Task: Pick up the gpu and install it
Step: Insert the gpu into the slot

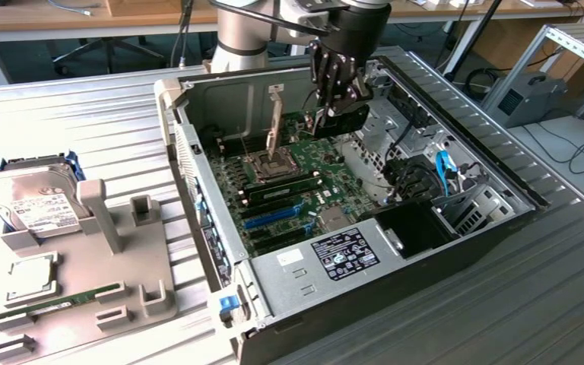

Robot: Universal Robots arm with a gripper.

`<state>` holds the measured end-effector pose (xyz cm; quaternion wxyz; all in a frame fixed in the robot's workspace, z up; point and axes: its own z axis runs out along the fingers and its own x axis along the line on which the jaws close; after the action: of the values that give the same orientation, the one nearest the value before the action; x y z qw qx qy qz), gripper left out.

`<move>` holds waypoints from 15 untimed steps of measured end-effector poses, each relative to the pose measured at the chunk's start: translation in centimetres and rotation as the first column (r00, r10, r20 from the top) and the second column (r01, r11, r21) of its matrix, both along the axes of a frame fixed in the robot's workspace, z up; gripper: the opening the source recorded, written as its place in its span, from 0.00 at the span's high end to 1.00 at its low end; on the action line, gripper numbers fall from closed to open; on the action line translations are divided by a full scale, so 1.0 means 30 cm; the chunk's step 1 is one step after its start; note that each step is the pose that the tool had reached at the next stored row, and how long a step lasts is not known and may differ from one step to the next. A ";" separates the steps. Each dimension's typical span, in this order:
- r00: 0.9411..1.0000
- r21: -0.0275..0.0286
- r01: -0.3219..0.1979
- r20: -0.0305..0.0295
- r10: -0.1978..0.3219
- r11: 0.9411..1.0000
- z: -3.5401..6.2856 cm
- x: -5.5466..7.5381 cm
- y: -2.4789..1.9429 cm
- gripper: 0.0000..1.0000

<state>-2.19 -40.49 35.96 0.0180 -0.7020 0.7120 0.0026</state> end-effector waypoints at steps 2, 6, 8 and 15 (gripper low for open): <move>1.000 0.000 -0.008 0.000 0.008 1.000 0.000 0.000 0.000 0.74; 1.000 0.000 -0.024 0.000 0.024 1.000 0.000 0.000 0.000 0.74; 0.999 0.000 -0.036 0.000 0.036 0.999 0.000 0.000 0.000 0.74; 0.998 0.000 -0.065 0.000 0.065 0.998 0.000 0.000 0.000 0.74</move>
<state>-2.19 -40.49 35.94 0.0179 -0.7247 0.6888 0.0032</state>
